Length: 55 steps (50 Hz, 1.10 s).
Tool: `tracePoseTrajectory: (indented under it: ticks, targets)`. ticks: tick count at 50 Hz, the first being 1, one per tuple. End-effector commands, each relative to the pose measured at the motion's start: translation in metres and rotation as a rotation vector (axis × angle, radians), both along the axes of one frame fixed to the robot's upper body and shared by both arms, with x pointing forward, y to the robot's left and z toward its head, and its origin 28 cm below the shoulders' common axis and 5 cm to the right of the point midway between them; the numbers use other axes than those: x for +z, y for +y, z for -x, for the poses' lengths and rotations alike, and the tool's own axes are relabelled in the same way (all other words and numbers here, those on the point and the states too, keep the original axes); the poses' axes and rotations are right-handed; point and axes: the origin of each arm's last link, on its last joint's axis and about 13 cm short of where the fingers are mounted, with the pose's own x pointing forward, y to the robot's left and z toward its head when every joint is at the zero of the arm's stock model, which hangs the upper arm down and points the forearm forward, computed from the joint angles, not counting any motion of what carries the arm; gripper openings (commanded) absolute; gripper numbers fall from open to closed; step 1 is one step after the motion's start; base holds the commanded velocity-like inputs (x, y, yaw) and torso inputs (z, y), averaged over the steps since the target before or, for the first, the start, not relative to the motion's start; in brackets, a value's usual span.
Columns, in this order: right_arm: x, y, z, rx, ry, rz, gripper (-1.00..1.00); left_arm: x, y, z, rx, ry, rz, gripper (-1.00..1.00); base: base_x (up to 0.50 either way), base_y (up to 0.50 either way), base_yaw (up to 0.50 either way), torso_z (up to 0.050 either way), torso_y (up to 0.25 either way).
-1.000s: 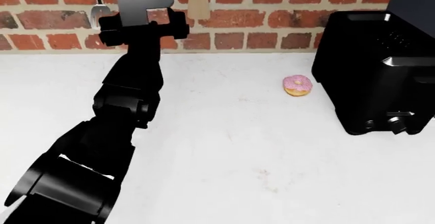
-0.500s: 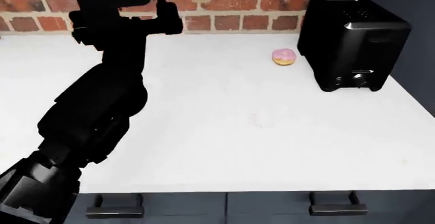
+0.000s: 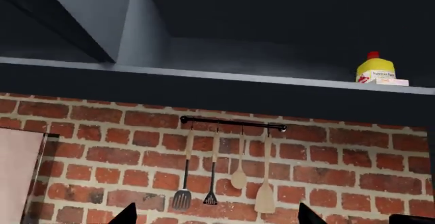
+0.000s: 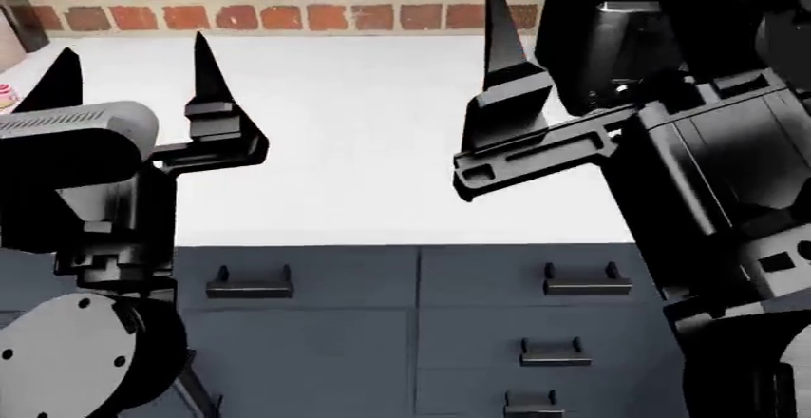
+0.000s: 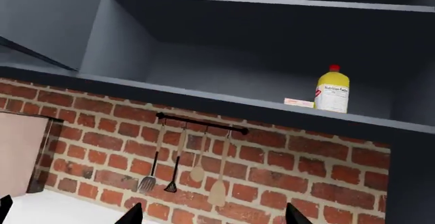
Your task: Pick the bar and peanut butter from the counter and place them in the cabinets closest to them.
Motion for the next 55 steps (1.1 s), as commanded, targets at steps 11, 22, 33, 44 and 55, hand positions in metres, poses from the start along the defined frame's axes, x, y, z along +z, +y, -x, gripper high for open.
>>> tracePoseTrajectory:
  ticks: [11, 22, 33, 44, 55]
  targets:
    - [-0.092, -0.004, 0.011, 0.074, -0.019, -0.089, 1.00, -0.010, 0.017, 0.018, 0.055, 0.007, -0.027, 1.00, 0.00, 0.25, 0.00, 0.000, 0.000]
    - [-0.090, 0.000, 0.029, 0.130, -0.069, -0.104, 1.00, -0.017, 0.026, 0.021, 0.124, 0.004, -0.034, 1.00, 0.01, 0.50, 0.00, 0.001, 0.000]
    - [-0.088, 0.002, 0.031, 0.162, -0.063, -0.139, 1.00, -0.026, 0.029, 0.028, 0.083, 0.026, -0.039, 1.00, 0.01, 0.50, 0.00, 0.000, 0.000]
    - [-0.089, -0.003, 0.029, 0.129, -0.048, -0.179, 1.00, -0.017, 0.025, 0.049, 0.028, -0.065, 0.004, 1.00, 0.01, 0.50, 0.00, 0.000, 0.000]
    - [-0.089, -0.003, 0.030, 0.112, -0.049, -0.170, 1.00, -0.017, 0.024, 0.053, 0.034, -0.083, -0.017, 1.00, 0.01, 0.50, 0.00, 0.000, 0.000]
